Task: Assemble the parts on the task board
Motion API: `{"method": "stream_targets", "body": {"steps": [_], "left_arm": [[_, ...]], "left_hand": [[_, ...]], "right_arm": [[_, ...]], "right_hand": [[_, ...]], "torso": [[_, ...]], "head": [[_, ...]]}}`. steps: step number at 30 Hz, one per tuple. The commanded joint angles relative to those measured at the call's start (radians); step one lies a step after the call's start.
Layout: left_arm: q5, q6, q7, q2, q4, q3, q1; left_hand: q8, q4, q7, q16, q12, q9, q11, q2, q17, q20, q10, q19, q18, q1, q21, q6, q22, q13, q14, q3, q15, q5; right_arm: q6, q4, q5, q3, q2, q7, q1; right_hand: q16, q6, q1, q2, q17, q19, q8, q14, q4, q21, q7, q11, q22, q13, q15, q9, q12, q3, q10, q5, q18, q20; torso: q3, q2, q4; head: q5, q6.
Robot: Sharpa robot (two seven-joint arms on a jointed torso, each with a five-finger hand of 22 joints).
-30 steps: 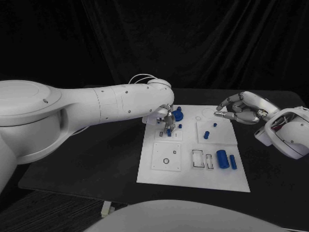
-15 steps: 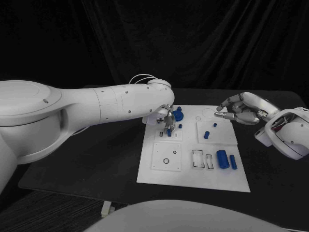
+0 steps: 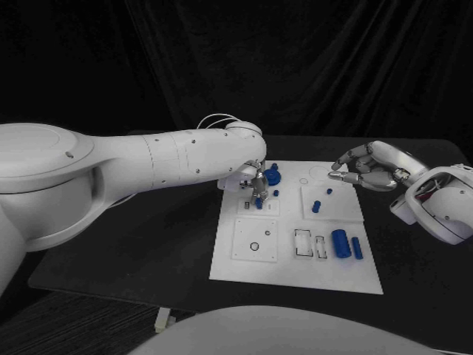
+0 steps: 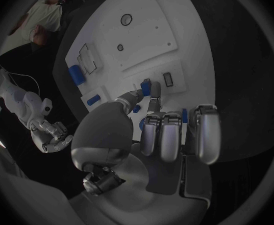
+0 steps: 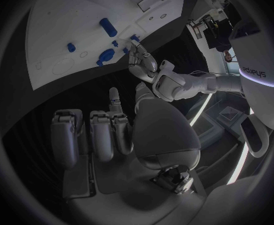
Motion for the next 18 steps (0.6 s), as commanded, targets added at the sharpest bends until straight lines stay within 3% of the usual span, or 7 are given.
{"method": "stream_targets", "body": {"steps": [1,8,18], "left_arm": [[0.003,0.005,-0.049,0.0,0.003,-0.002,-0.007],[0.004,0.002,-0.048,0.0,0.002,-0.002,-0.007],[0.007,-0.005,-0.045,0.0,0.003,-0.002,-0.007]], "left_hand": [[0.004,-0.036,-0.004,0.003,-0.004,0.001,-0.006,-0.001,0.263,-0.003,0.103,-0.005,0.0,0.008,-0.005,-0.004,0.053,0.263,0.108,0.032,-0.006,-0.001],[0.007,-0.065,-0.004,0.003,-0.004,0.015,-0.007,-0.009,0.263,-0.004,0.103,-0.004,0.0,0.025,-0.008,-0.006,0.053,0.263,0.108,0.057,-0.007,0.0],[0.01,-0.077,-0.004,0.003,-0.004,0.023,-0.007,-0.011,0.263,-0.004,0.103,-0.003,0.0,0.031,-0.009,-0.005,0.054,0.263,0.108,0.067,-0.007,0.003]], "right_arm": [[0.005,0.0,0.0,0.001,0.0,-0.016,-0.003],[0.006,0.0,0.0,0.001,0.0,-0.016,-0.003],[0.008,-0.001,0.0,0.001,0.0,-0.017,-0.003]], "right_hand": [[0.003,0.002,0.012,-0.002,0.263,0.078,-0.006,0.105,-0.005,-0.006,0.001,0.009,0.249,0.263,0.005,-0.001,0.003,-0.003,0.104,0.006,0.003,0.004],[0.003,0.002,0.012,-0.002,0.263,0.078,-0.006,0.105,-0.005,-0.006,0.001,0.009,0.249,0.263,0.005,-0.001,0.003,-0.003,0.104,0.006,0.003,0.004],[0.003,0.002,0.013,-0.001,0.263,0.077,-0.006,0.105,-0.005,-0.007,0.001,0.009,0.248,0.263,0.005,-0.001,0.003,-0.004,0.104,0.006,0.004,0.004]], "torso": [[-0.0001,0.001,0.0002],[-0.0001,0.001,-0.0001],[-0.0001,0.001,0.0]], "head": [[0.0,0.0],[0.001,0.0],[0.002,0.0]]}}
